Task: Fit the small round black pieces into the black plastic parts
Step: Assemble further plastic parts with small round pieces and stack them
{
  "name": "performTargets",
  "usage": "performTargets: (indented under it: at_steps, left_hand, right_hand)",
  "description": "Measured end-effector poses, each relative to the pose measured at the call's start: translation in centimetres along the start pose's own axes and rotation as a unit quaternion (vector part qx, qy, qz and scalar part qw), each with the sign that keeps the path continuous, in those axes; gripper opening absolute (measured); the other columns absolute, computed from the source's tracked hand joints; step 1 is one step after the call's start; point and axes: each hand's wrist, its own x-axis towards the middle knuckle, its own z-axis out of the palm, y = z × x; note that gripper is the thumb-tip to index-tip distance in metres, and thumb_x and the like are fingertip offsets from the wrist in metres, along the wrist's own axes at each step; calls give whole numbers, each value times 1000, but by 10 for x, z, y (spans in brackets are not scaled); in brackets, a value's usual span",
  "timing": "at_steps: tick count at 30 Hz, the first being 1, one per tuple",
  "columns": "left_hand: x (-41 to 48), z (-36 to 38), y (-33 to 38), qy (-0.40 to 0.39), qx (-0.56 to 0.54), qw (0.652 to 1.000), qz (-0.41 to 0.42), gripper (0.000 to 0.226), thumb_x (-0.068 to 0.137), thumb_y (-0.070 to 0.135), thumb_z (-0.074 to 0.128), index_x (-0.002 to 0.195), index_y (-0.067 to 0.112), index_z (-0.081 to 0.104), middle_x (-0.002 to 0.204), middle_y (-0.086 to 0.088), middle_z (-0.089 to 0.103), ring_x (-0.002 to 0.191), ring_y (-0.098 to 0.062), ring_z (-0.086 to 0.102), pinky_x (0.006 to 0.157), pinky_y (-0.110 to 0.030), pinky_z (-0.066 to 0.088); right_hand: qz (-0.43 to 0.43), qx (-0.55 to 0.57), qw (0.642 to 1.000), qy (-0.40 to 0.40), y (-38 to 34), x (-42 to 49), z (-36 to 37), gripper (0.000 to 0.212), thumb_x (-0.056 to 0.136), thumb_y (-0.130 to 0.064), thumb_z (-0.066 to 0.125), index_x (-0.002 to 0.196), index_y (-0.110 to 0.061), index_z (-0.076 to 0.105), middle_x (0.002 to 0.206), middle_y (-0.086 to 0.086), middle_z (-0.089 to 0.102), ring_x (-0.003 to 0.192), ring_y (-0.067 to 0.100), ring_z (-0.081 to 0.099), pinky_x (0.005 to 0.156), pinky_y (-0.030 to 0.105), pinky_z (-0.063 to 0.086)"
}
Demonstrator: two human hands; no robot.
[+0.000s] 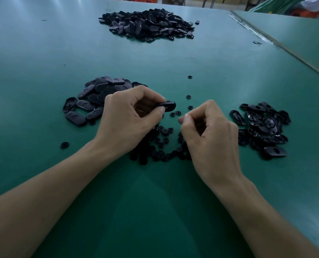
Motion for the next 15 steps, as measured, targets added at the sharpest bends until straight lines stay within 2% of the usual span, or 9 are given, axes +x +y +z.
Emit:
performTargets:
  at_steps: [3, 6, 10, 13, 15]
  left_hand:
    - [-1, 0, 0, -9, -5, 1000, 4, 13, 85, 7, 77, 94, 16, 75, 83, 9, 74, 73, -7, 72, 69, -16, 55]
    - [-1, 0, 0, -20, -17, 1000, 3, 14, 84, 6, 77, 94, 16, 75, 82, 7, 75, 72, -9, 72, 68, -16, 55]
    - [-1, 0, 0, -23, -22, 999, 5, 15, 84, 6, 77, 95, 15, 75, 83, 8, 75, 73, -8, 72, 69, -17, 55]
    - [-1, 1, 0, -22, -22, 1000, 2, 15, 84, 6, 77, 95, 16, 74, 83, 8, 75, 73, -9, 72, 70, -19, 56]
    - [-1, 0, 0, -22, -15, 1000, 6, 15, 84, 6, 77, 95, 16, 74, 83, 8, 74, 73, -9, 72, 70, -19, 56]
  right_hand:
    - [3, 7, 1000, 2, 1, -1, 0, 15, 90, -12, 63, 77, -11, 55, 68, -2, 63, 60, 19, 55, 54, 30, 43]
    - [0, 10, 1000, 12, 0, -1, 0, 15, 89, -10, 65, 77, -12, 56, 63, -5, 59, 61, 17, 55, 53, 24, 42]
    - [-6, 19, 1000, 17, 0, 0, 1, 9, 90, -10, 67, 93, -18, 68, 69, -17, 62, 68, 3, 61, 62, 11, 45]
    - [-19, 26, 999, 14, 1, 0, 1, 12, 91, -9, 69, 99, -16, 74, 80, -21, 65, 77, -3, 65, 71, 9, 49]
    - [-22, 39, 999, 16, 2, 0, 1, 11, 90, -9, 71, 98, -16, 75, 81, -20, 67, 77, -3, 66, 71, 9, 49]
